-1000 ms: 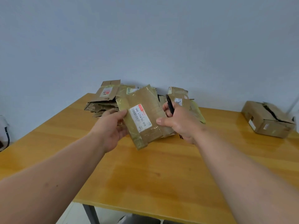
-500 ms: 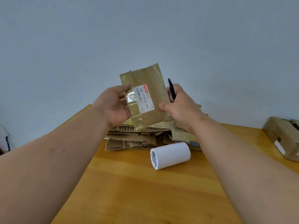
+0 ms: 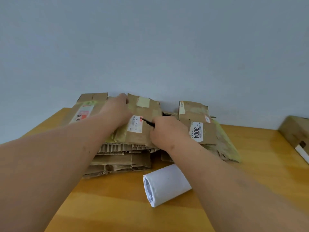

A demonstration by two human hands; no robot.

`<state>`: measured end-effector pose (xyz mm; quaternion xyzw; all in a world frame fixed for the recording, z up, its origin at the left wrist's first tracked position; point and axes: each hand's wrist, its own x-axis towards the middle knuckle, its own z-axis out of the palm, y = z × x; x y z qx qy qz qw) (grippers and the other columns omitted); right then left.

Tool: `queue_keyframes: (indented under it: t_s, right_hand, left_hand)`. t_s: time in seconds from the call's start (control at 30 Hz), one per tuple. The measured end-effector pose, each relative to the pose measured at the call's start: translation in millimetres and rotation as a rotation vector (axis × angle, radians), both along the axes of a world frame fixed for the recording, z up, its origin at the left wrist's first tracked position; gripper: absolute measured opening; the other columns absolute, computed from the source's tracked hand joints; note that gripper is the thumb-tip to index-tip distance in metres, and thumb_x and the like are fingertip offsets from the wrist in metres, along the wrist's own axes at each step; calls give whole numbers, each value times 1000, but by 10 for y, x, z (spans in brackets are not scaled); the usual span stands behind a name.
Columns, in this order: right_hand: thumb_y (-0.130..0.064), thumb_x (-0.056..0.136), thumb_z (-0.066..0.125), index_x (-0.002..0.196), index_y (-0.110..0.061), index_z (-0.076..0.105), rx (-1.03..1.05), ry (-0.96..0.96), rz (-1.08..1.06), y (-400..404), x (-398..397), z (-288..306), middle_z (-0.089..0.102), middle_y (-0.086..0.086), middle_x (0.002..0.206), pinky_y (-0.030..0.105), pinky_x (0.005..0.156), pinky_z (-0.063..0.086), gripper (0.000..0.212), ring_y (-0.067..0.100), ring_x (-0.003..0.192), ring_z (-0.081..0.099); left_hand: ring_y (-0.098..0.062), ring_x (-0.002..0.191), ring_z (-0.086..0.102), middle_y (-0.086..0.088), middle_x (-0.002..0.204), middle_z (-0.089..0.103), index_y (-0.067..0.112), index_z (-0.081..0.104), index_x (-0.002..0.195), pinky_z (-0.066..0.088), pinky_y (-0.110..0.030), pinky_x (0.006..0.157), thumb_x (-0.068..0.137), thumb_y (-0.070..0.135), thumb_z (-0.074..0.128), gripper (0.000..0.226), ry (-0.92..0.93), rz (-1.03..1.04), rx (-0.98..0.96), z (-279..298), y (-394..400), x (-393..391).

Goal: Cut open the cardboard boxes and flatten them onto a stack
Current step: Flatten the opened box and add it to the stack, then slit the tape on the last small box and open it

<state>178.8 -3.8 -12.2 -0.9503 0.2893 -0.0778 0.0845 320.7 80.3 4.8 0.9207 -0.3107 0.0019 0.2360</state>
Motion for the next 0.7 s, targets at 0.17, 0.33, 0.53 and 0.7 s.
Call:
queue_keyframes:
  t_s: [0.17, 0.33, 0.53, 0.7]
  right_hand:
    - [-34, 93, 44, 89, -20, 55, 1, 26, 23, -72, 44, -19, 46, 0, 78, 28, 53, 35, 18, 21, 70, 49]
    - [-27, 95, 43, 93, -17, 56, 69, -171, 12, -117, -141, 142, 56, 7, 90, 34, 63, 49, 17, 27, 80, 58]
    - [-27, 98, 41, 84, -19, 52, 149, -258, -42, -191, -755, 328, 52, 0, 76, 29, 54, 35, 19, 20, 71, 53]
    - [-28, 100, 38, 95, -18, 55, 205, -214, -175, -489, -1455, 173, 58, 3, 87, 30, 55, 43, 20, 21, 74, 56]
  left_hand:
    - [-30, 117, 49, -7, 134, 47, 25, 60, 125, 41, -41, 87, 100, 39, 39, 36, -217, -14, 349, -80, -98, 8]
    - [-33, 135, 33, -7, 145, 38, 35, 54, 133, 25, -52, 108, 97, 51, 37, 43, -148, 15, 323, 89, -14, -143]
    - [-31, 141, 22, -2, 155, 30, 35, 37, 148, 23, -52, 110, 96, 58, 37, 56, -250, -16, 262, 424, 55, -598]
    - [-28, 142, 21, 1, 155, 30, 36, 37, 146, 22, -50, 109, 97, 57, 38, 54, -304, -127, 236, 554, -222, -1312]
